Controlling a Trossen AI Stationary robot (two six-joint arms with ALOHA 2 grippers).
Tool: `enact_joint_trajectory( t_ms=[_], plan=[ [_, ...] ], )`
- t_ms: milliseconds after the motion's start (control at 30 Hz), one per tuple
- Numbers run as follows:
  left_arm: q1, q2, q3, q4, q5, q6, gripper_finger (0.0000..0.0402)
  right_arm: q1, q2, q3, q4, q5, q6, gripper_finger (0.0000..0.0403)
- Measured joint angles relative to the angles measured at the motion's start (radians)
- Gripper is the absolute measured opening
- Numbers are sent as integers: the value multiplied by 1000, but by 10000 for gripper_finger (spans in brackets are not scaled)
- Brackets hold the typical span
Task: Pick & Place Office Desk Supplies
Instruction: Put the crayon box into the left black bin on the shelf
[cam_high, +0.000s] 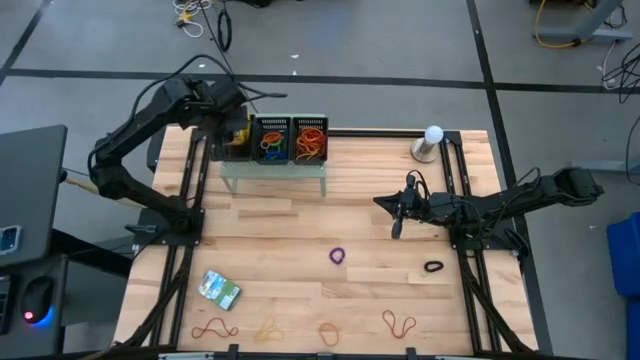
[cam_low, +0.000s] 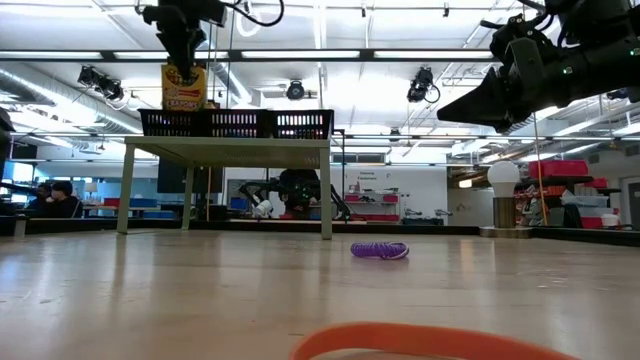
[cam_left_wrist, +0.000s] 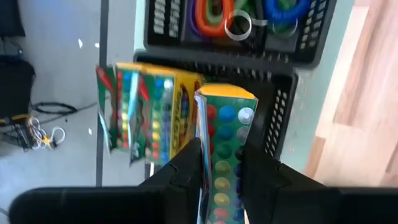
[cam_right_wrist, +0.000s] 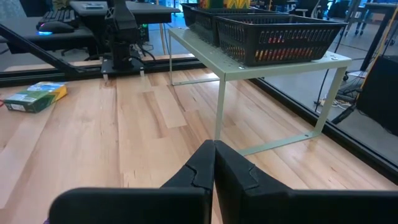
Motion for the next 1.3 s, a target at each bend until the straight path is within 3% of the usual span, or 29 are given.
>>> enact_joint_trajectory(
  t_ms=[567,1100,1300],
  plan=[
    [29,6,-157,63,-7,36,91,0,0,0,0,0,2,13],
    [29,6,-158,158,-69,44,166,0,0,0,0,0,2,13],
    [29,6,-156,157,-155,55,187,0,0,0,0,0,2,13]
  ],
)
